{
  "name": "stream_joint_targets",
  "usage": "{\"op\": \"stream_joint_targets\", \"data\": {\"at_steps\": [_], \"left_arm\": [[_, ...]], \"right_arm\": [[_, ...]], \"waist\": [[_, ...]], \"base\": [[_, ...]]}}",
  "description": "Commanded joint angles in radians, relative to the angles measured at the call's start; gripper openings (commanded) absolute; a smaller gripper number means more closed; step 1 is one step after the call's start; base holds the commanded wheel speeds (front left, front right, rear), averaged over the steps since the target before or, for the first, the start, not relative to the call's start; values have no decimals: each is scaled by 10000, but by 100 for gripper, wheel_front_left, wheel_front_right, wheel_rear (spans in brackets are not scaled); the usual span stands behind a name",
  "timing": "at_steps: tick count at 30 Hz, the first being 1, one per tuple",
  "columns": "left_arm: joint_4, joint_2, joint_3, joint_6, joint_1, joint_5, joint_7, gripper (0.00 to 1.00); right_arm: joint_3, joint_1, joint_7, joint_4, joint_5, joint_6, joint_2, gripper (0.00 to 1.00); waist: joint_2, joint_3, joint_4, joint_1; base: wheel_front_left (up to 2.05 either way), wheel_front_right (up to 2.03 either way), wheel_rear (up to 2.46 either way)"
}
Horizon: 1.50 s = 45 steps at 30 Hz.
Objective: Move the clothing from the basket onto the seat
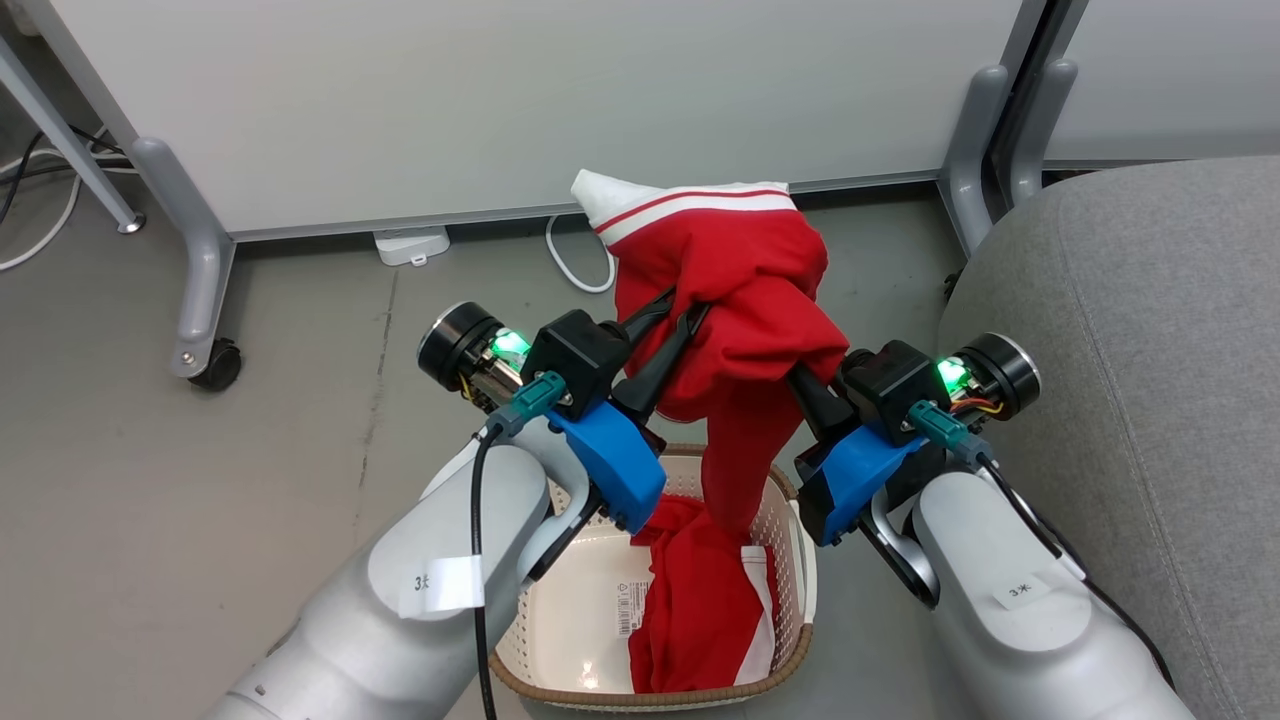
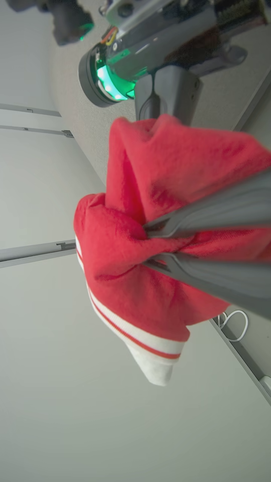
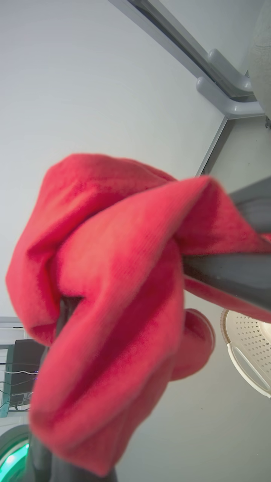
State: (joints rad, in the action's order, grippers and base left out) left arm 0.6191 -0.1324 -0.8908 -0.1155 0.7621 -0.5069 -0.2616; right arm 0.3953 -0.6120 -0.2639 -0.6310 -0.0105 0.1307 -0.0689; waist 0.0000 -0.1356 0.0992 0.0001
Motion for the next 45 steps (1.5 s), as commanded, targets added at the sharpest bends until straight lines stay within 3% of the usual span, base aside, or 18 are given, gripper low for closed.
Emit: {"op": "stream_joint_targets", "data": {"at_steps": [1, 13, 14, 15, 30, 45], "left_arm": [[23, -31, 33, -40, 93, 71, -51, 0], [46, -7, 180, -51, 36, 121, -51, 0], [32, 5, 220, -34, 22, 113, -51, 81], [36, 14, 246, -32, 11, 118, -51, 100], [-57, -75, 532, 48, -185, 425, -51, 100], [-637, -226, 916, 67, -802, 778, -52, 100]], "right_arm": [[-8, -5, -10, 16, -35, 1, 22, 0], [-85, 47, -10, 100, -162, 1, 46, 0], [-95, 60, -10, 114, -163, 1, 49, 0], [-105, 72, -10, 133, -162, 1, 50, 0], [-339, 259, -12, 399, -252, 1, 45, 0], [-1148, 695, -22, 1396, -406, 1, 55, 0]], "waist": [[0, 3, -2, -1], [0, -4, -37, -1], [0, -10, -40, -1], [0, -18, -42, -1], [0, -117, -312, -1], [0, -372, -1548, -1]], "base": [[0, 0, 0], [0, 0, 0], [0, 0, 0], [0, 0, 0], [0, 0, 0], [0, 0, 0]]}}
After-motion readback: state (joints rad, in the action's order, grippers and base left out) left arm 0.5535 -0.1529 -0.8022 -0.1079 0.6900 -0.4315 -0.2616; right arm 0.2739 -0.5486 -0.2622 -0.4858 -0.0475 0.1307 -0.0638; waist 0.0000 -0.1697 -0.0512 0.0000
